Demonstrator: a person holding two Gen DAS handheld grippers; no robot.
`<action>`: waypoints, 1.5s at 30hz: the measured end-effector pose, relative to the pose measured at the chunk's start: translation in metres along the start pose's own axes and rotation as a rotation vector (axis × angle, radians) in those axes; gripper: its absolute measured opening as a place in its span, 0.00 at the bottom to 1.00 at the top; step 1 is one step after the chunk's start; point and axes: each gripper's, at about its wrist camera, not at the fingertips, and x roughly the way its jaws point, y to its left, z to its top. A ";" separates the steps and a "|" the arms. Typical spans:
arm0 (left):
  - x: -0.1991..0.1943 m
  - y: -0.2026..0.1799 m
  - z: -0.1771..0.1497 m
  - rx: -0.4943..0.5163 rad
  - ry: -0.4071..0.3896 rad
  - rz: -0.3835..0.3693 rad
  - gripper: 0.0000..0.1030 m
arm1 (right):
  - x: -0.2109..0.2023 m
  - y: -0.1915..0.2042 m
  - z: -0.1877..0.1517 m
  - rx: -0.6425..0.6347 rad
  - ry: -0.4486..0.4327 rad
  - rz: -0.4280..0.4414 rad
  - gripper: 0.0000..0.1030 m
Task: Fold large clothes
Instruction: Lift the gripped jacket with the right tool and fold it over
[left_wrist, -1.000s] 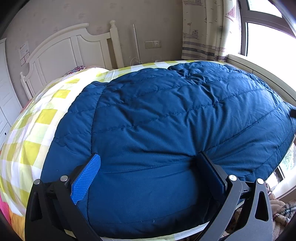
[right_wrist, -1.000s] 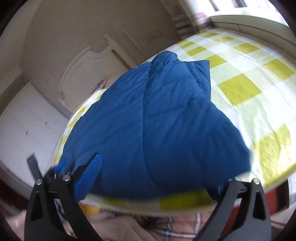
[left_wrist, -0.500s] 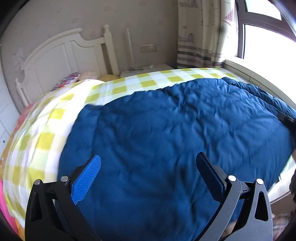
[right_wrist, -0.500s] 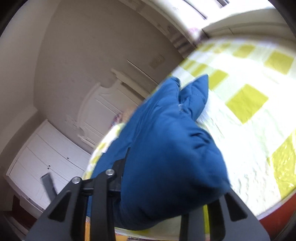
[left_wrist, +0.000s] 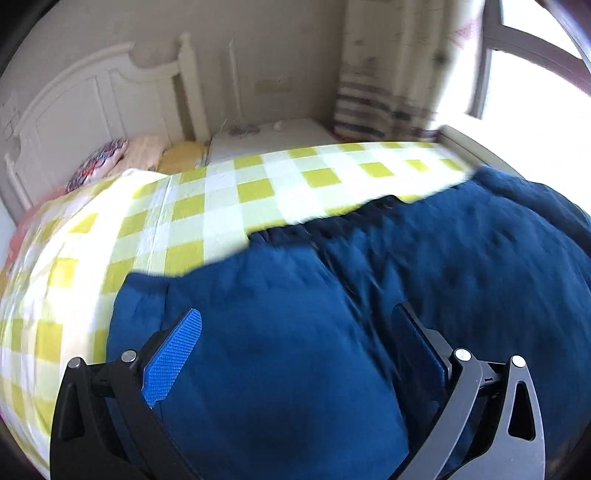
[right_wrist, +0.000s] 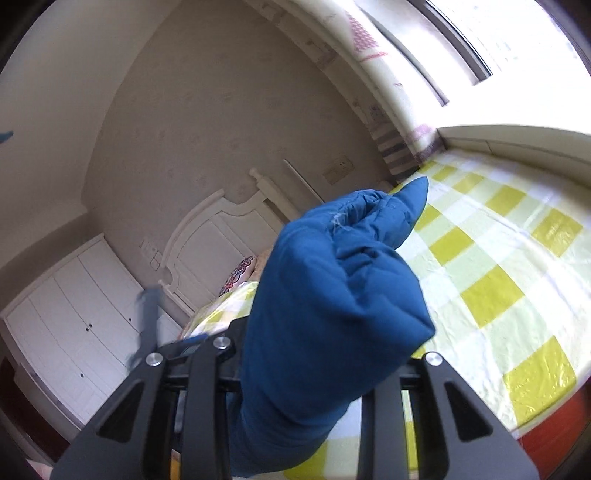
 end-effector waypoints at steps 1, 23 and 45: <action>0.024 0.000 0.010 0.012 0.056 0.034 0.95 | 0.001 0.007 0.002 -0.018 0.002 0.000 0.28; -0.130 0.154 -0.156 -0.266 -0.246 -0.232 0.95 | 0.077 0.231 -0.049 -0.735 0.154 0.075 0.28; -0.076 0.218 -0.099 -0.449 -0.162 -0.476 0.95 | 0.154 0.293 -0.248 -1.498 0.342 -0.017 0.45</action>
